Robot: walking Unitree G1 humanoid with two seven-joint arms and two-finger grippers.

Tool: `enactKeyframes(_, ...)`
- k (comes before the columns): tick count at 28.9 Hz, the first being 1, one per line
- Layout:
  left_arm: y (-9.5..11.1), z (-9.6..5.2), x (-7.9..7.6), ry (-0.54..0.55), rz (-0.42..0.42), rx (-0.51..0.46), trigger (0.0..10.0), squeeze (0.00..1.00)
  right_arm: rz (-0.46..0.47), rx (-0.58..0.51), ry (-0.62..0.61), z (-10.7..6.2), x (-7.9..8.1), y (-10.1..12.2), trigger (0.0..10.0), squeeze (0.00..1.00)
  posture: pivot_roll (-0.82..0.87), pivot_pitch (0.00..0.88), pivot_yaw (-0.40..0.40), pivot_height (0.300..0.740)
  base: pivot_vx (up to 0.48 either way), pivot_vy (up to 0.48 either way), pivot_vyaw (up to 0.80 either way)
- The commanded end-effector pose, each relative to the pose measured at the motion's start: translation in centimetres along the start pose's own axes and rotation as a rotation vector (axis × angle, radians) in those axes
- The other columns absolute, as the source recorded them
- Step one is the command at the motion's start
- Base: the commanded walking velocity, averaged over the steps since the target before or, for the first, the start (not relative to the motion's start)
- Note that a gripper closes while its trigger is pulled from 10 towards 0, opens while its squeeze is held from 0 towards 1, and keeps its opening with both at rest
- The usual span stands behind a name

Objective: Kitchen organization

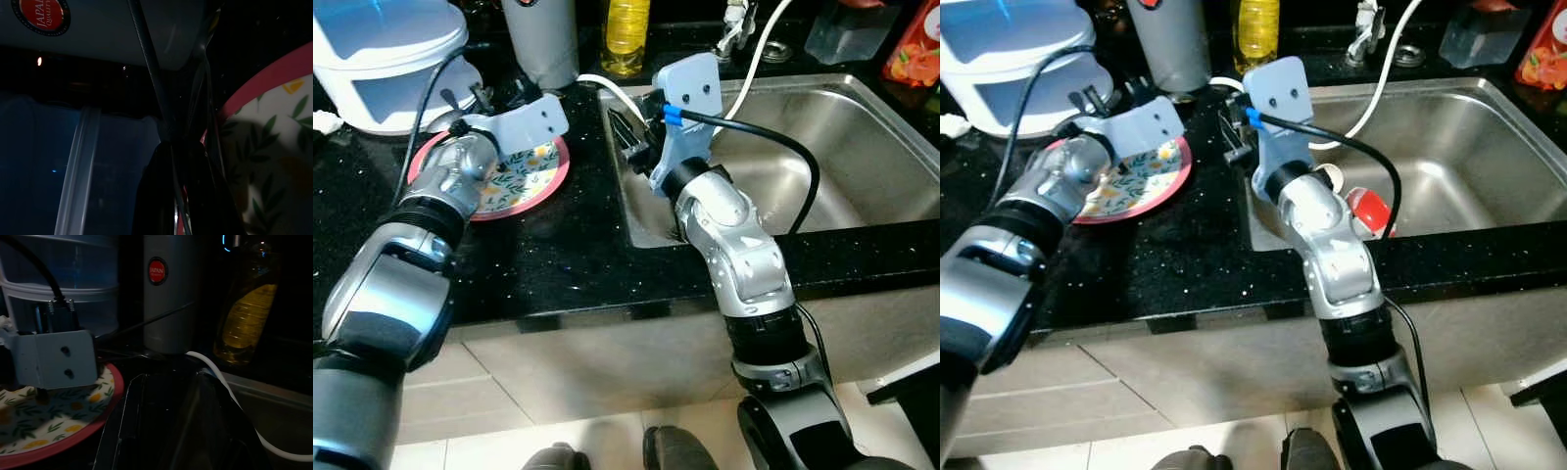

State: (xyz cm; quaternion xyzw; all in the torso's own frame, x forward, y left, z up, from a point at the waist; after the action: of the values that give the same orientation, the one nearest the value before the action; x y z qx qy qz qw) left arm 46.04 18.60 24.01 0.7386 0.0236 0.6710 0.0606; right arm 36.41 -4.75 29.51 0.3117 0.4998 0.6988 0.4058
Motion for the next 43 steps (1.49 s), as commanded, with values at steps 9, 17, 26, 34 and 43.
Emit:
enactKeyframes(9, -4.0, -0.9, -4.5, -0.096, -0.008, 0.132, 1.4, 0.00, -0.005, -0.023, -0.050, -0.3, -1.5, 0.5, 10.0, 0.00, -0.13, 0.170, 0.014, 0.740, 0.000, 0.000, 0.00)
enactKeyframes(17, 3.5, -0.6, 4.8, 0.298, -0.267, -0.181, 10.0, 0.00, -0.003, -0.041, -0.064, 0.0, -1.9, 0.5, 10.0, 0.00, -0.07, 0.103, 0.020, 0.740, 0.000, 0.000, 0.00)
enactKeyframes(26, 11.7, -4.3, 9.5, 0.386, -0.653, -0.578, 10.0, 0.00, -0.032, -0.085, -0.183, -0.6, -4.9, 1.3, 10.0, 0.00, -0.06, 0.069, 0.036, 0.740, 0.000, 0.000, 0.00)
enactKeyframes(34, 13.6, -4.7, 10.3, 0.260, -0.964, -0.677, 10.0, 0.00, -0.121, -0.167, -0.326, -1.7, -8.4, 3.7, 10.0, 0.00, -0.07, 0.057, 0.059, 0.740, 0.000, 0.000, 0.00)
enactKeyframes(43, 18.3, -3.3, 5.1, -0.127, -1.182, -0.667, 10.0, 0.00, -0.476, -0.204, -0.574, -3.9, -13.4, 7.1, 10.0, 0.00, -0.10, 0.033, 0.084, 0.740, 0.000, 0.000, 0.00)
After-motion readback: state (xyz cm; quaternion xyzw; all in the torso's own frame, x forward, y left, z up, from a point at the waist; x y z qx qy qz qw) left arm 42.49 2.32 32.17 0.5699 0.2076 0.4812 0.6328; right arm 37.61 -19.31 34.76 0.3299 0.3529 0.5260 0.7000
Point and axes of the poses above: a point about 5 cm out from each wrist's last joint towards the gripper, its own z axis pointing out of the wrist towards the gripper, its own y axis along the axis of the wrist's last joint, x = y × z, the point moved 4 cm from there along z, pointing out of the wrist towards the gripper, and after that the axes turned 12 degrees about z, right-handed, at the moved point
